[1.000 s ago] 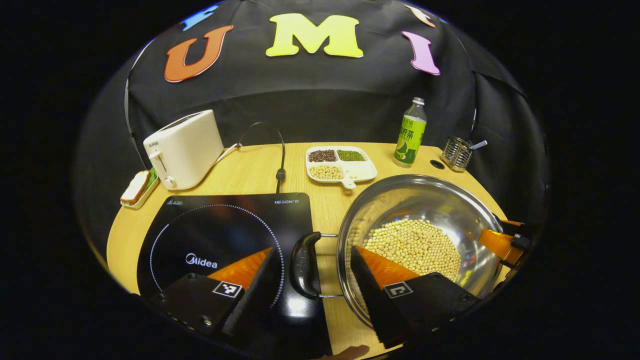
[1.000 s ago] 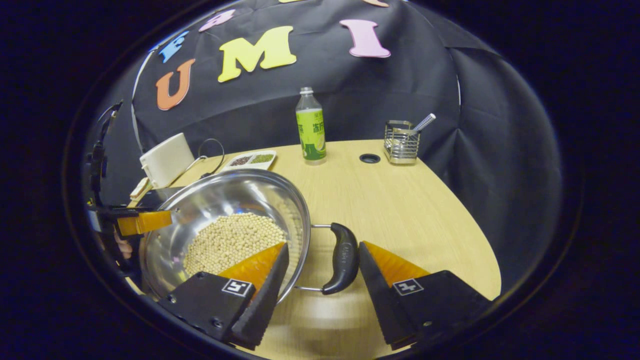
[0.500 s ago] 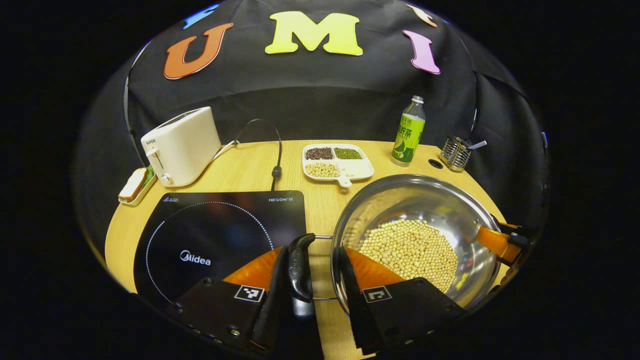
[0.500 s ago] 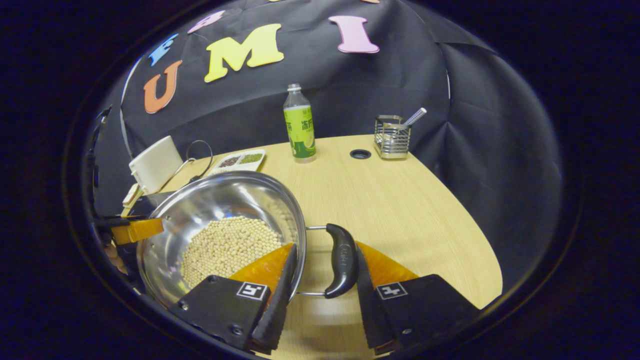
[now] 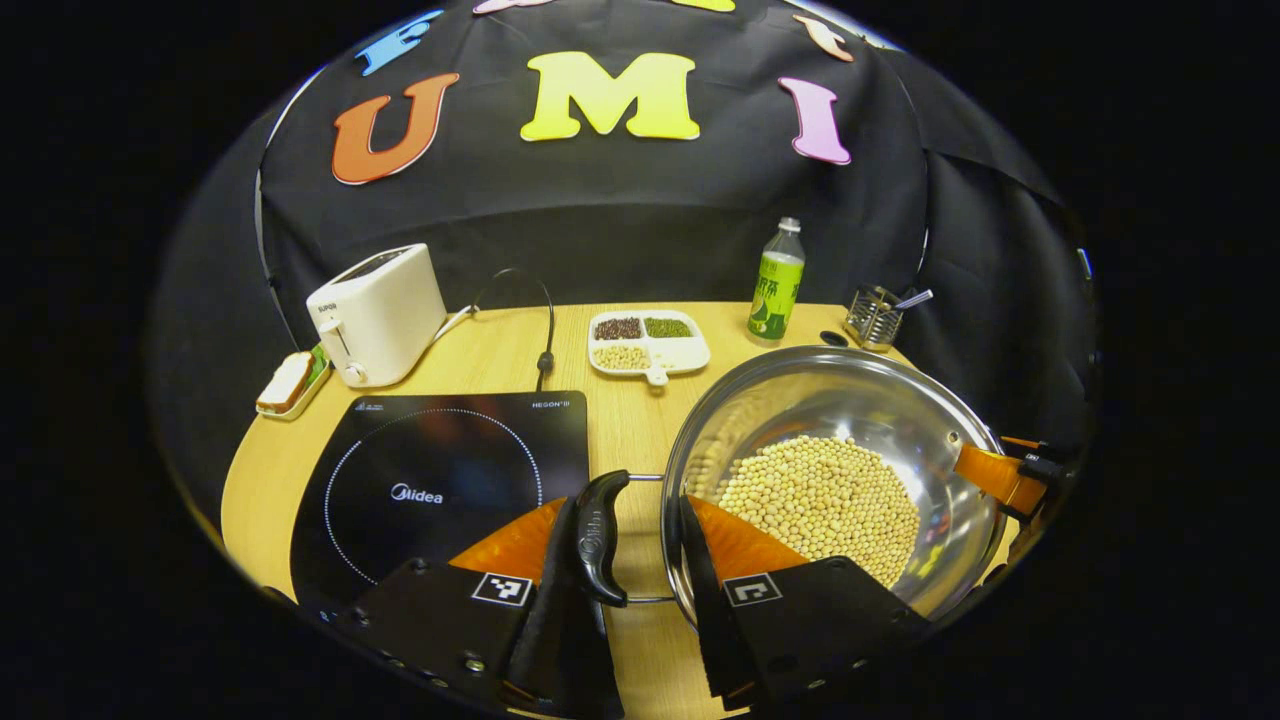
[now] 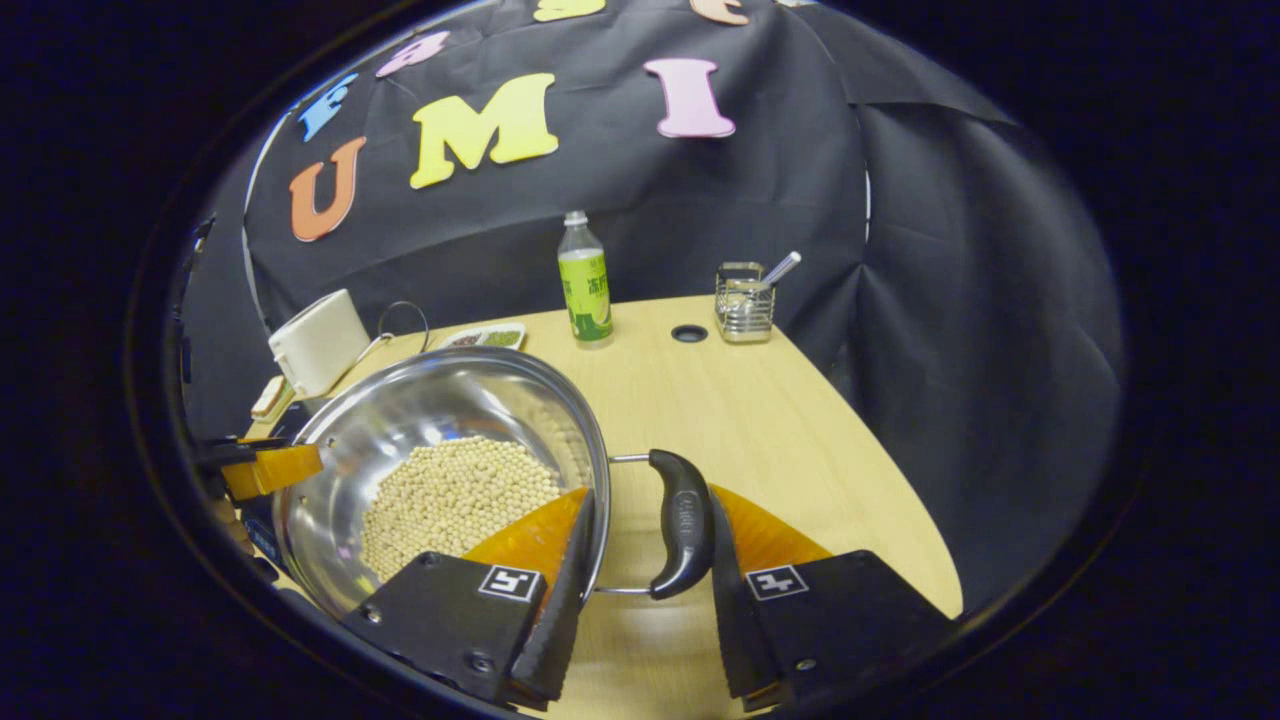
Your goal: First push the handle of the pot to place it horizontally, then grasp the pot with both hands and set it on the induction cooktop.
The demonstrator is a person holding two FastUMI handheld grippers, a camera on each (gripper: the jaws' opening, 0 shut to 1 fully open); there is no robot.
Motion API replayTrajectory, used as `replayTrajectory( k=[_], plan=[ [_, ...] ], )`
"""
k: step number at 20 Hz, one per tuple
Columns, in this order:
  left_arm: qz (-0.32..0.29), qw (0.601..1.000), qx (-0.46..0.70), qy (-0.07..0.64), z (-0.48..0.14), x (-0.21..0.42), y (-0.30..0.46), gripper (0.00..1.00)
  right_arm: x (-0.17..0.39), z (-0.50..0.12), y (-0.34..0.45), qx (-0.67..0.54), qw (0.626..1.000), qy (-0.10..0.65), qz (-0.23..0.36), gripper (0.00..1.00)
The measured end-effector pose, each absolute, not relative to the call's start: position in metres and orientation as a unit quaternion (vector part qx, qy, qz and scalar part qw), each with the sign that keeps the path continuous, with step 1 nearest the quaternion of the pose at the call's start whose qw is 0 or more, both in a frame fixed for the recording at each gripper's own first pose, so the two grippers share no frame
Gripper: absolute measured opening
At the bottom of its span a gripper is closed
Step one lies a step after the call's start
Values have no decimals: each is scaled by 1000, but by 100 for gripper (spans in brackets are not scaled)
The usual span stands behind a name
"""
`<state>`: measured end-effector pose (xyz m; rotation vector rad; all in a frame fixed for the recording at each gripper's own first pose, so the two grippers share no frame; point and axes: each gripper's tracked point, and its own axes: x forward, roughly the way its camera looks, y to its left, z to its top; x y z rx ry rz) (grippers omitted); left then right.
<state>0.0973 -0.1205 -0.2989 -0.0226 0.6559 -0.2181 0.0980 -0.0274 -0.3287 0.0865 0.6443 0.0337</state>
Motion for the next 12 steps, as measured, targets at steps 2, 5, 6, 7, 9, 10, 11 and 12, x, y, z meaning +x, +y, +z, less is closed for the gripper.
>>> replayTrajectory(
  k=[2,5,6,7,9,10,11,12],
  plan=[
    [-109,944,-18,311,-284,90,-117,54,90,-311,-26,44,950,308,16,60],
    [-107,951,-24,290,-260,83,-102,55,79,-285,-16,40,955,294,19,60],
    [-104,953,-27,283,-251,81,-96,55,77,-276,-10,40,956,289,21,61],
    [-100,956,-31,274,-243,79,-88,54,74,-268,-3,40,957,285,24,60],
    [-93,961,-36,258,-227,76,-70,54,71,-253,13,39,959,277,33,60],
    [-88,964,-39,249,-220,75,-61,54,69,-246,22,41,960,274,38,60],
    [-83,966,-42,241,-213,74,-51,54,68,-240,33,43,960,272,44,60],
    [-77,969,-45,233,-206,74,-39,54,68,-235,43,45,960,271,50,61]
  ],
)
